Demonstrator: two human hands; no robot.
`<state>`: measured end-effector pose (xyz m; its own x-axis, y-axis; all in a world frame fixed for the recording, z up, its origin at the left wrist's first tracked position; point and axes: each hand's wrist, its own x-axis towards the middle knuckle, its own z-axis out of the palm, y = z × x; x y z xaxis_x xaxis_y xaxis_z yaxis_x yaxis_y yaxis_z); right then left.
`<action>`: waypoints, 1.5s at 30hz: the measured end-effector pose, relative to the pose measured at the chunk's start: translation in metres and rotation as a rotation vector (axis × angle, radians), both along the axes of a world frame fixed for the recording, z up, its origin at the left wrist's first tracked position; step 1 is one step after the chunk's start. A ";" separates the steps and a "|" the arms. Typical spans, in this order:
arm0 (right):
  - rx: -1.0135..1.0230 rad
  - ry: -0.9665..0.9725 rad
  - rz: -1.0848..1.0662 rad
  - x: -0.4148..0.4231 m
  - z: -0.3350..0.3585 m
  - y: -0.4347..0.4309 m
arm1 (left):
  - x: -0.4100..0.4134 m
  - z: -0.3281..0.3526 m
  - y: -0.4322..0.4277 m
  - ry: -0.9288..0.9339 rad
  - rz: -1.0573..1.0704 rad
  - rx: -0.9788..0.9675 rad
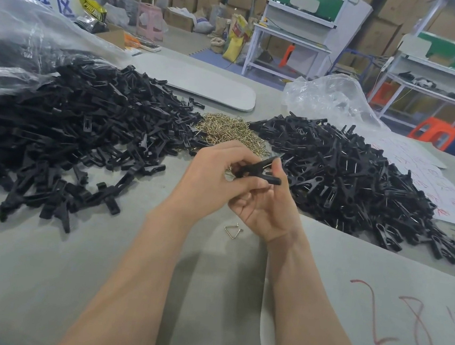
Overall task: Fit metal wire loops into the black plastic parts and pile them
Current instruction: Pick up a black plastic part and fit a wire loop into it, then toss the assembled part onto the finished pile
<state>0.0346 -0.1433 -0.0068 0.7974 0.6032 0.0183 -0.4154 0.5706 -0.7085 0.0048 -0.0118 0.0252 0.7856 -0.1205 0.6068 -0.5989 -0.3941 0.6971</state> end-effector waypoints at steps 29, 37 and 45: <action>0.035 -0.067 -0.032 -0.008 0.007 0.008 | 0.001 -0.006 -0.005 0.049 -0.025 -0.100; -0.014 -0.037 -0.068 -0.007 0.007 0.011 | 0.006 -0.013 -0.005 0.086 -0.053 -0.155; -0.337 0.081 -0.089 0.004 0.001 -0.004 | 0.014 -0.026 0.006 0.235 0.003 -0.117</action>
